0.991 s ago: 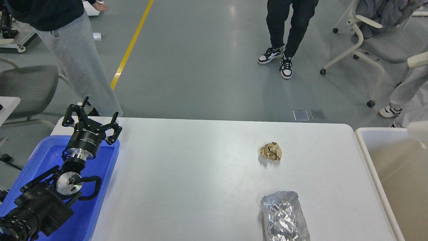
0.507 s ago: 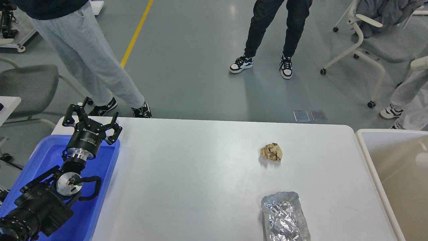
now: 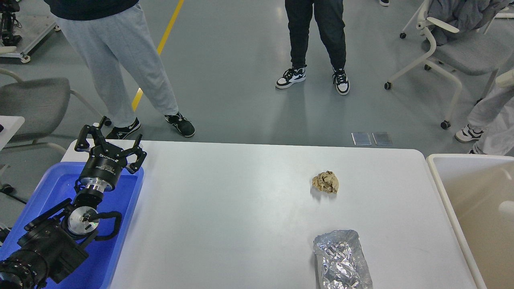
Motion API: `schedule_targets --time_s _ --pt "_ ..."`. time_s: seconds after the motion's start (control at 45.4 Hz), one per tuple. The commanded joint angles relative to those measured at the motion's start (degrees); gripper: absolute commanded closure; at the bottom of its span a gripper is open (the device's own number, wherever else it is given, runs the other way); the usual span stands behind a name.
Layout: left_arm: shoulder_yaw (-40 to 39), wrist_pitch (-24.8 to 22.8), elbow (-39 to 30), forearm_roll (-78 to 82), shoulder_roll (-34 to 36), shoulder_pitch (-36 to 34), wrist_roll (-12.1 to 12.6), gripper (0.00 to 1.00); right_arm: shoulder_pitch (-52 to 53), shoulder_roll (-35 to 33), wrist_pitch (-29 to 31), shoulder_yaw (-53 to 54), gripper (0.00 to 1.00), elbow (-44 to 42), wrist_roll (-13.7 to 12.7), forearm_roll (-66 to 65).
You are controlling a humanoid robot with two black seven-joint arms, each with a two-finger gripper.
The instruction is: Tidy desktop
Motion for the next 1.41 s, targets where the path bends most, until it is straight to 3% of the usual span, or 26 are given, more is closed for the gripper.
schedule_targets --time_s 0.0,0.022,0.242,0.286,0.352,0.374,0.969,1.145,1.233,1.388 --pt "0.0 0.0 0.0 0.0 0.0 0.0 0.0 0.0 -0.44 3.08 0.07 0.81 1.0 -3.88 -0.13 0.25" --pt "0.0 0.0 0.0 0.0 0.0 0.0 0.0 0.0 -0.44 3.08 0.16 0.72 1.0 -3.88 -0.13 0.25" --pt "0.0 0.0 0.0 0.0 0.0 0.0 0.0 0.0 -0.18 2.99 0.07 0.9 0.6 -3.88 -0.66 0.25" --pt "0.0 0.0 0.0 0.0 0.0 0.0 0.0 0.0 -0.18 2.99 -0.28 1.07 0.45 -3.96 -0.66 0.25" --pt "0.0 0.0 0.0 0.0 0.0 0.0 0.0 0.0 -0.09 2.99 -0.9 1.16 0.08 -4.4 -0.57 0.25" --pt "0.0 0.0 0.0 0.0 0.0 0.0 0.0 0.0 -0.09 2.99 -0.98 1.16 0.02 -4.84 -0.57 0.25" --pt "0.0 0.0 0.0 0.0 0.0 0.0 0.0 0.0 1.75 2.73 0.07 -0.34 0.01 -8.97 -0.04 -0.89" --pt "0.0 0.0 0.0 0.0 0.0 0.0 0.0 0.0 5.71 -1.66 9.38 4.93 0.01 -8.62 -0.04 0.86" --pt "0.0 0.0 0.0 0.0 0.0 0.0 0.0 0.0 6.06 -3.86 10.53 10.29 0.01 -5.56 -0.04 0.86" --pt "0.0 0.0 0.0 0.0 0.0 0.0 0.0 0.0 6.68 -9.57 10.53 19.42 0.01 8.58 -0.04 0.86"
